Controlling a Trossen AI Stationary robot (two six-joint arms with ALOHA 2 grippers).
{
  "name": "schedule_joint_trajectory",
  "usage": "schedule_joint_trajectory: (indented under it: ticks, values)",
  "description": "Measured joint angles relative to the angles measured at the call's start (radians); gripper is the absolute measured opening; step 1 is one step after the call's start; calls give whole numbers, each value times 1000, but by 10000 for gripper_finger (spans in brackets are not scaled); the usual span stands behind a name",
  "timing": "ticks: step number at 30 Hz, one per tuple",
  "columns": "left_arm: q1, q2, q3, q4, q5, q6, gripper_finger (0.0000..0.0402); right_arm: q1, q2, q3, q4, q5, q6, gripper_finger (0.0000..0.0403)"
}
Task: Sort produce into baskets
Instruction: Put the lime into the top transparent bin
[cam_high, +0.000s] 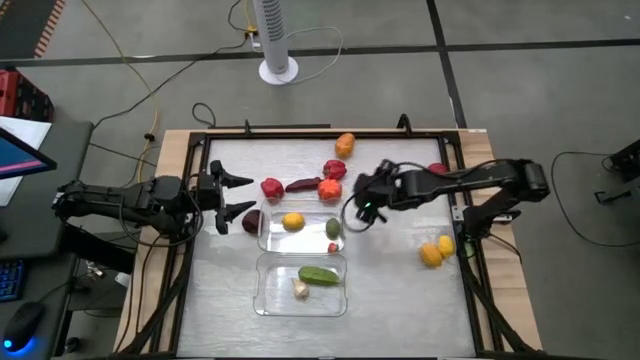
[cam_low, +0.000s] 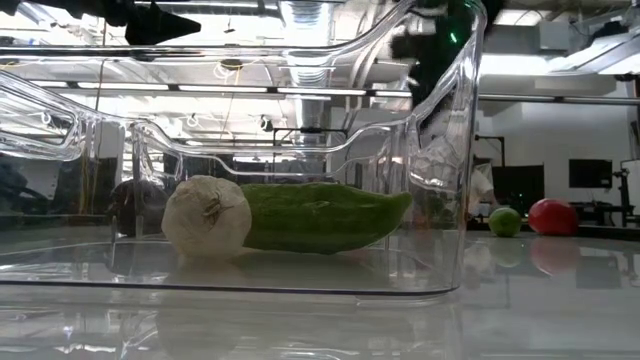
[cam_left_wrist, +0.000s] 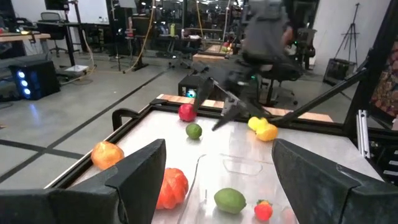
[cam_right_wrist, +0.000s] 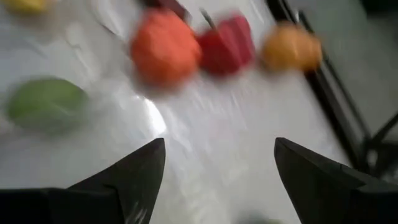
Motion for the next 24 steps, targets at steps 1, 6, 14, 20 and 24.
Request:
schedule_joint_trajectory:
  ticks: [1,6,14,20,24]
  values:
    - [0,0,0,0,0,0,280,-30,-28,-51,8,-13,25,328]
    - [0,0,0,3,-5,-1,280,-202,-130,-285,59,-82,165,340]
    - [0,0,0,11,-24,5,280,-380,-154,-425,99,-129,215,372]
    - [0,0,0,10,-25,26,280,-388,-135,-451,82,-161,280,372]
    - [0,0,0,1,-25,28,280,-394,-111,-476,96,-206,299,363]
